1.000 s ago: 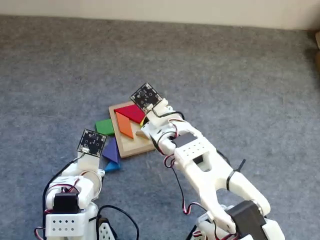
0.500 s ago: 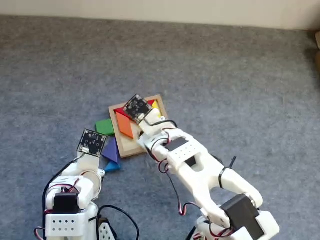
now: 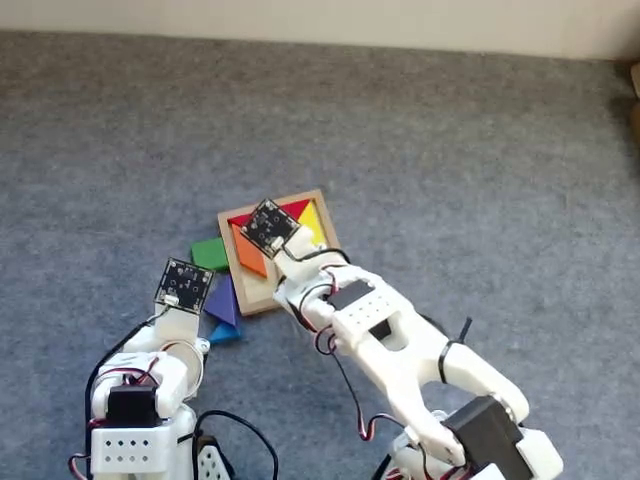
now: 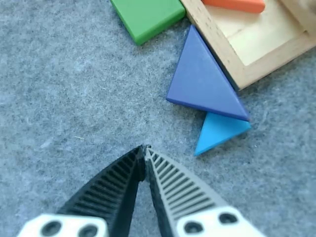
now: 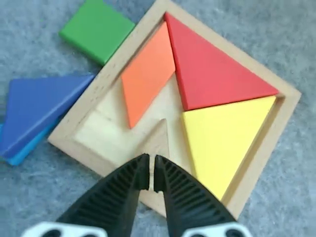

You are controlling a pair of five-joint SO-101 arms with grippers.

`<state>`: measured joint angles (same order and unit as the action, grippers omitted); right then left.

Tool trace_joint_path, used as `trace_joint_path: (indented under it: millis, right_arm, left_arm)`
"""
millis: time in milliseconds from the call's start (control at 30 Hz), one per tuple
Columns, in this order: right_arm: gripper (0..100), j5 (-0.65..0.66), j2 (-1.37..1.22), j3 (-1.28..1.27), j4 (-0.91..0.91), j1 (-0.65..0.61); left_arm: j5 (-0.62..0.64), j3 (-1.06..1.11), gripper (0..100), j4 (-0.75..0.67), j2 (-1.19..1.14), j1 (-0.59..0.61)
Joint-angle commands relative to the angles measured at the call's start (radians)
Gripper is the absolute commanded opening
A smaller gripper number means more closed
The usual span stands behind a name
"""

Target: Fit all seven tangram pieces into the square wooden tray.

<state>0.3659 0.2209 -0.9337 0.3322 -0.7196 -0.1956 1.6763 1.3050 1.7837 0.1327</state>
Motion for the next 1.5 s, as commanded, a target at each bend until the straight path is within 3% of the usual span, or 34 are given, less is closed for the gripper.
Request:
trace_joint_path:
  millis: [0,467,733,933,1467]
  right_arm:
    - [2.7,-0.009,0.05,-0.001,0.005,-0.008]
    - [2.7,-0.006,-0.116,0.053,-0.013,-0.004]
    - [2.7,-0.006,-0.122,0.076,-0.019,0.053]
    - [2.7,-0.006,-0.124,0.067,-0.191,0.047]
    - [2.7,-0.008,-0.102,0.067,-0.189,0.042]
  left_arm:
    - [-0.006,0.019,1,0.002,0.027,-0.019]
    - [-0.006,0.019,1,0.002,0.027,-0.019]
    - [-0.006,0.019,1,0.002,0.027,-0.019]
    - [-0.006,0.019,1,0.002,0.027,-0.019]
    - [-0.006,0.019,1,0.002,0.027,-0.019]
